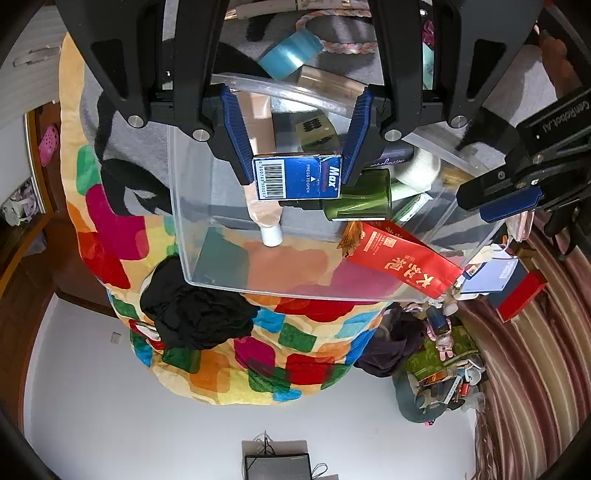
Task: Organize objects
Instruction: 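Lower the wooden block and staple box into the clear box and open both grippers, then grasp the mint lotion bottle with the left gripper while the right grasps the blue tape roll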
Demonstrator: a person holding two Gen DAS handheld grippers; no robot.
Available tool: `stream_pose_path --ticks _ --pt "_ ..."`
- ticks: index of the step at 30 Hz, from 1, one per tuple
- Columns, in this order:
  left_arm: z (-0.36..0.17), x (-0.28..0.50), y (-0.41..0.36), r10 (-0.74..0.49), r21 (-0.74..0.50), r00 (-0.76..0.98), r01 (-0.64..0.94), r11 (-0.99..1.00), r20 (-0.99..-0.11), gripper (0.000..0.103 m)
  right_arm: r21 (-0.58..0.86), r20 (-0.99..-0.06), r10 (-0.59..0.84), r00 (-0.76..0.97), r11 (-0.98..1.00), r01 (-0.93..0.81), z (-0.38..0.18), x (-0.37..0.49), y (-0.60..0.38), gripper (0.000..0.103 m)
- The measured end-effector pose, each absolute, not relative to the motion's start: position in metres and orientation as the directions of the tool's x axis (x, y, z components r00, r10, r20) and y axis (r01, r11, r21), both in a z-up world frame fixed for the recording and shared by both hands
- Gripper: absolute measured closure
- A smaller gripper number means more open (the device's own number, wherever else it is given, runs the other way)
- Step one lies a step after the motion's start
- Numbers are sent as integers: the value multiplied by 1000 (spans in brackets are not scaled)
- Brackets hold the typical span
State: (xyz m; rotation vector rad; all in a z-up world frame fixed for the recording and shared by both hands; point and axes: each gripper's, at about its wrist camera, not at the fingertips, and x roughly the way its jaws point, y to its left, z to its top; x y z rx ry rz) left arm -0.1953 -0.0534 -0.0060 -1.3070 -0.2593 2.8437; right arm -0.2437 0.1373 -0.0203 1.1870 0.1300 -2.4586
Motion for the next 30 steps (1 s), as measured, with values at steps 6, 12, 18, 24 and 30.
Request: stream_pose_path --ticks 6,12,18,24,30 --pt "1 -188 -49 65 -135 -668 53 -989 -741 54 100 -762 -336 -553 -905 413 -15 -238 139 51" --pt "18 -172 -39 53 -105 -706 31 -994 -706 39 102 -736 -356 -577 -900 425 -2 -223 145 42" --pt "29 -151 -30 46 -81 -732 13 -997 -680 31 110 -711 -377 -593 -893 435 7 -203 158 35" --pt "25 -131 -28 55 -89 -731 7 -996 -680 27 95 -698 -379 -608 -890 446 9 -181 169 33" --pt "4 -111 -34 60 -98 -700 15 -995 -712 26 75 -700 -357 -619 -898 434 3 -163 182 33"
